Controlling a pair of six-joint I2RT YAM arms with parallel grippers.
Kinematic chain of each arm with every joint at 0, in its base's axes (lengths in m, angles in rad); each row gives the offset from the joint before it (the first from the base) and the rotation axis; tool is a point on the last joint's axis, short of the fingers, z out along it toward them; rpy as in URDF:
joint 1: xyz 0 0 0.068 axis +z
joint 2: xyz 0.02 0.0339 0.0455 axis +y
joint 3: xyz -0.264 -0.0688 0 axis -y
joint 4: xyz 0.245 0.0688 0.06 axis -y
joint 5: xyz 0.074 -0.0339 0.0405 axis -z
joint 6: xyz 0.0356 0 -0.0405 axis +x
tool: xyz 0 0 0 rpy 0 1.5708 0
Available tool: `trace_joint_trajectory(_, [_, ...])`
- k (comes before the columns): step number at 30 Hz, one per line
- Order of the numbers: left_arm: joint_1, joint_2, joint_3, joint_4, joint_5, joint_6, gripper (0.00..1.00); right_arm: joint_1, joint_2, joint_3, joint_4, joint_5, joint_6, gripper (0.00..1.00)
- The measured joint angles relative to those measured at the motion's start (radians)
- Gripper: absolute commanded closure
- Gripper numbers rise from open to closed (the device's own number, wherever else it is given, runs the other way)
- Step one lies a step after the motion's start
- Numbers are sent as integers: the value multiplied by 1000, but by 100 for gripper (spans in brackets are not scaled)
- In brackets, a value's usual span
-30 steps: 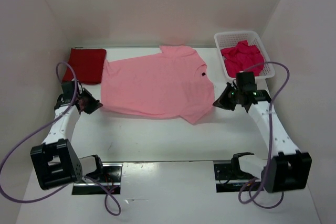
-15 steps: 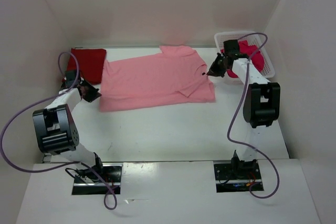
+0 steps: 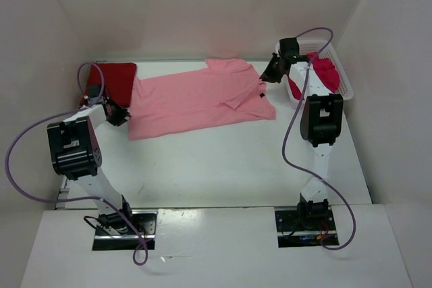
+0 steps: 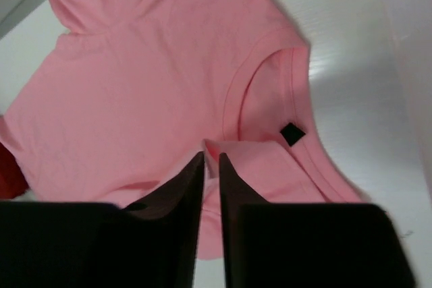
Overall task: Fold and stack the t-shirts
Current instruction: Fold the flattened tshirt in 1/3 of the way
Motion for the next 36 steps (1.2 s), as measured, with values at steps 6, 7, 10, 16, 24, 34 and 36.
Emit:
trace_joint_trajectory(6, [0, -91, -24, -1, -25, -15, 43, 23, 0, 5, -13, 22, -9, 50])
trace_joint_trajectory(7, [0, -133, -40, 0, -27, -16, 43, 23, -24, -25, 5, 26, -11, 54])
trace_joint_trajectory(10, [0, -281, -129, 16, -21, -21, 48, 25, -177, -236, 57, 43, -22, 95])
trace_joint_trajectory(16, [0, -339, -288, 30, 49, -45, 50, 25, -440, -595, 101, 101, -11, 77])
trace_joint_trajectory(24, [0, -197, -317, 61, 127, -93, 58, 25, -392, -763, 129, 200, -5, 49])
trace_joint_trajectory(34, [1, -103, -267, 113, 158, -108, 95, 32, -328, -756, 193, 270, 30, 76])
trace_joint_trajectory(36, [0, -93, -257, 117, 156, -102, 96, 34, -316, -748, 206, 278, 35, 84])
